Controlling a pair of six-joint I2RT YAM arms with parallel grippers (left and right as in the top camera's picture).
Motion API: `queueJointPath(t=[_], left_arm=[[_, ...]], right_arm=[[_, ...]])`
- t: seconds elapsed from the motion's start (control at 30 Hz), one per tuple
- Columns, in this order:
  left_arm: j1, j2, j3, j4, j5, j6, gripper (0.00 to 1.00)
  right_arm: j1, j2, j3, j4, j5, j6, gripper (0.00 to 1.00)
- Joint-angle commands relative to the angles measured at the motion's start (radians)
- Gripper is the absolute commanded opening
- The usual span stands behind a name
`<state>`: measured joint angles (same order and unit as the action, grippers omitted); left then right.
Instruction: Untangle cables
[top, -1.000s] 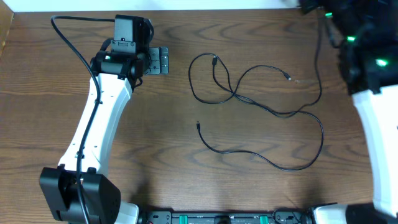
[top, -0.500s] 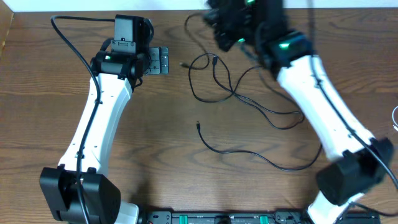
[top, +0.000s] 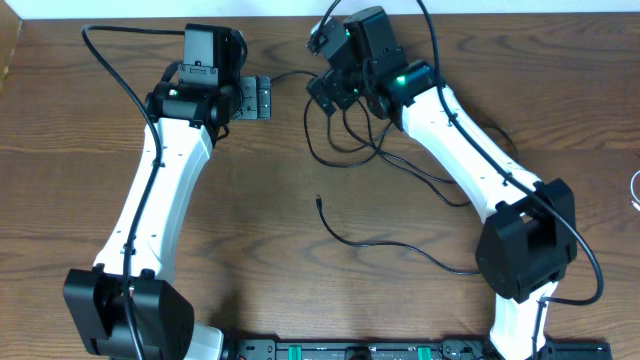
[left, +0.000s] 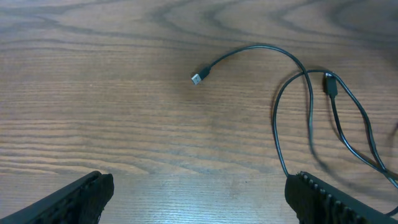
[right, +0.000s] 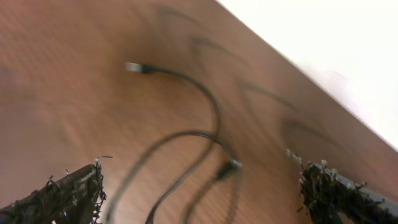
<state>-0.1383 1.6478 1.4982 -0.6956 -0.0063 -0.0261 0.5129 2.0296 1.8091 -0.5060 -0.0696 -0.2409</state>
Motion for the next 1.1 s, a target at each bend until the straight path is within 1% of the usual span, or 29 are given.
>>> queueJointPath(t=[0.0,0.2,0.3,0.4,0.47,0.57,0.63,0.7,0.87,0.93,1.07], left_arm=[[0.000,0.005,-0.001,0.000,-0.006,-0.002,0.93],[0.000,0.005,-0.001,0.000,-0.006,-0.002,0.93],[0.000,0.005,-0.001,0.000,-0.006,-0.002,0.93],[0.000,0.005,-0.001,0.000,-0.006,-0.002,0.93],[0.000,0.005,-0.001,0.000,-0.006,-0.002,0.93],[0.000,0.005,-0.001,0.000,-0.006,-0.002,0.93],[0.000,0.005,-0.001,0.000,-0.006,-0.002,0.93],[0.000,0.005,-0.001,0.000,-0.006,-0.002,0.93],[0.000,0.005,-0.001,0.000,-0.006,-0.002,0.93],[0.000,0.005,-0.001,0.000,-0.006,-0.002,0.93],[0.001,0.005,-0.001,0.000,-0.006,-0.002,0.93]], right_arm=[[-0.014,-0.062,0.010,-0.007,0.183,0.004,0.99],[-0.055,-0.135,0.010,-0.035,0.260,0.013,0.99],[-0.093,-0.169,0.010,-0.095,0.326,0.065,0.99],[-0.159,-0.195,0.010,-0.192,0.336,0.130,0.99],[-0.213,-0.206,0.010,-0.291,0.318,0.193,0.99],[-0.281,-0.209,0.010,-0.442,0.262,0.249,0.99],[-0.327,-0.209,0.010,-0.562,0.213,0.248,0.99],[-0.364,-0.209,0.010,-0.665,0.205,0.248,0.99],[-0.433,-0.209,0.005,-0.856,0.206,0.197,0.99],[-0.463,-0.209,-0.008,-0.899,0.205,0.153,0.99],[-0.523,-0.209,-0.063,-0.910,0.204,0.096,0.99]])
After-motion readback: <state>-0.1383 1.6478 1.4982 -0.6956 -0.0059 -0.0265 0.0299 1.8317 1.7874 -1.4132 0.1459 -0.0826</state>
